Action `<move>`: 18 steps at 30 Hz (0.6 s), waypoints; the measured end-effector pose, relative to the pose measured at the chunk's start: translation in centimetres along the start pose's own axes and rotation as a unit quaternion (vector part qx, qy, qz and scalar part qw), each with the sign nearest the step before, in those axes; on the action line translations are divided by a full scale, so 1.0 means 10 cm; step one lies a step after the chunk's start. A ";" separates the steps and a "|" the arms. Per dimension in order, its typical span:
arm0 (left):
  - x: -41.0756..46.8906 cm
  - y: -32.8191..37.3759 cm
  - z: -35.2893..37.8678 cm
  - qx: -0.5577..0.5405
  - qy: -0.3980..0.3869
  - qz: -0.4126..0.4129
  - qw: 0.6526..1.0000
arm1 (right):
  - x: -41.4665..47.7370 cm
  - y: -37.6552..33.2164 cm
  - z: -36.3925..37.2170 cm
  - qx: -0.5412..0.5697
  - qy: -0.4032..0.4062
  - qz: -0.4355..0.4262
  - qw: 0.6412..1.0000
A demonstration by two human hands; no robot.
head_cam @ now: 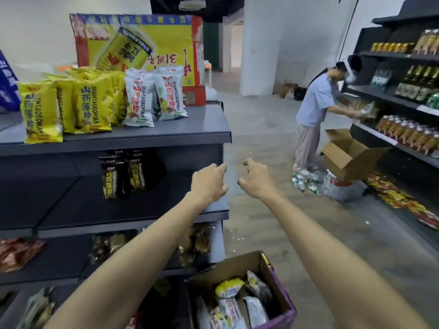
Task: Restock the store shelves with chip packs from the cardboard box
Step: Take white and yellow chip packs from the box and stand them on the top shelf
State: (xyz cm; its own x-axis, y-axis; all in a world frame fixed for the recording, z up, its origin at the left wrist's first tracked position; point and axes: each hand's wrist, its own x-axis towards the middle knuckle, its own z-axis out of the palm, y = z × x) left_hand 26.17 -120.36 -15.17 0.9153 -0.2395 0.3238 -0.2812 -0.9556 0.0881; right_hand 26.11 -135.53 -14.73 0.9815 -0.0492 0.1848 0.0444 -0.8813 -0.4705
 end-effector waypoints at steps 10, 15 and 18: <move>-0.64 0.07 1.54 -0.065 -0.202 -0.001 0.977 | -0.60 0.97 1.13 -0.014 -0.129 0.127 0.983; -0.96 -0.09 2.22 -0.078 -0.285 -0.037 0.955 | -0.85 1.28 1.71 -0.020 -0.191 0.181 0.965; -1.10 -0.23 2.57 -0.058 -0.342 -0.051 0.936 | -0.99 1.41 1.99 -0.035 -0.231 0.205 0.951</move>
State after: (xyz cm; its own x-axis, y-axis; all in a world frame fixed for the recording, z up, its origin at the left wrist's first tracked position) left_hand 24.12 -119.97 -43.13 0.8983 -0.2400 -0.3680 -0.1751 -0.9638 0.2010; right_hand 20.71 -138.13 -40.37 0.8918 -0.1977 -0.4069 -0.3555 -0.8626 -0.3600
